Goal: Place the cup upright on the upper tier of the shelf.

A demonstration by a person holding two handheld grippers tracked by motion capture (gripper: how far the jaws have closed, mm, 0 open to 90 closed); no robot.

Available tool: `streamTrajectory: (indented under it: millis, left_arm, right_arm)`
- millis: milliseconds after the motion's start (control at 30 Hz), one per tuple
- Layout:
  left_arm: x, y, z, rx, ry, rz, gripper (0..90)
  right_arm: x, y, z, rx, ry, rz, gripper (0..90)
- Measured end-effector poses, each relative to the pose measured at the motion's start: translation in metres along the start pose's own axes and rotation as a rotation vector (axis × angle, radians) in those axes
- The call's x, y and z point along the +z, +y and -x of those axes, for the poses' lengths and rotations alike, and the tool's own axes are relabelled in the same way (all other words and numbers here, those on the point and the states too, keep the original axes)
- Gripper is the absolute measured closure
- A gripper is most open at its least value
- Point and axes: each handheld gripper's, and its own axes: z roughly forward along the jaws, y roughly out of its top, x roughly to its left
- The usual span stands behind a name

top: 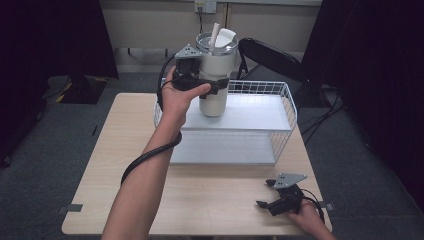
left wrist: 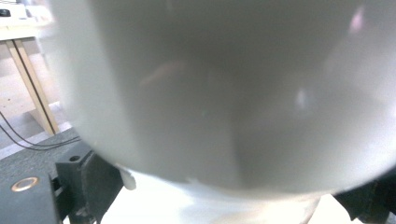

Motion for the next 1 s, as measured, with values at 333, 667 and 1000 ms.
streamTrajectory:
  millis: [333, 667, 1000]
  left_arm:
    - [0.010, -0.002, -0.001, 0.009, 0.012, -0.010, 9.0]
    - [0.014, -0.008, -0.004, 0.005, 0.030, -0.012, 9.0]
    - [0.012, -0.014, -0.006, 0.009, 0.030, 0.003, 8.9]
  right_arm:
    - [0.000, 0.000, 0.000, -0.001, 0.002, 0.000, 12.1]
    - [0.000, 0.000, 0.000, -0.002, 0.002, 0.000, 12.0]
    - [0.000, 0.000, 0.000, -0.003, 0.002, 0.000, 11.9]
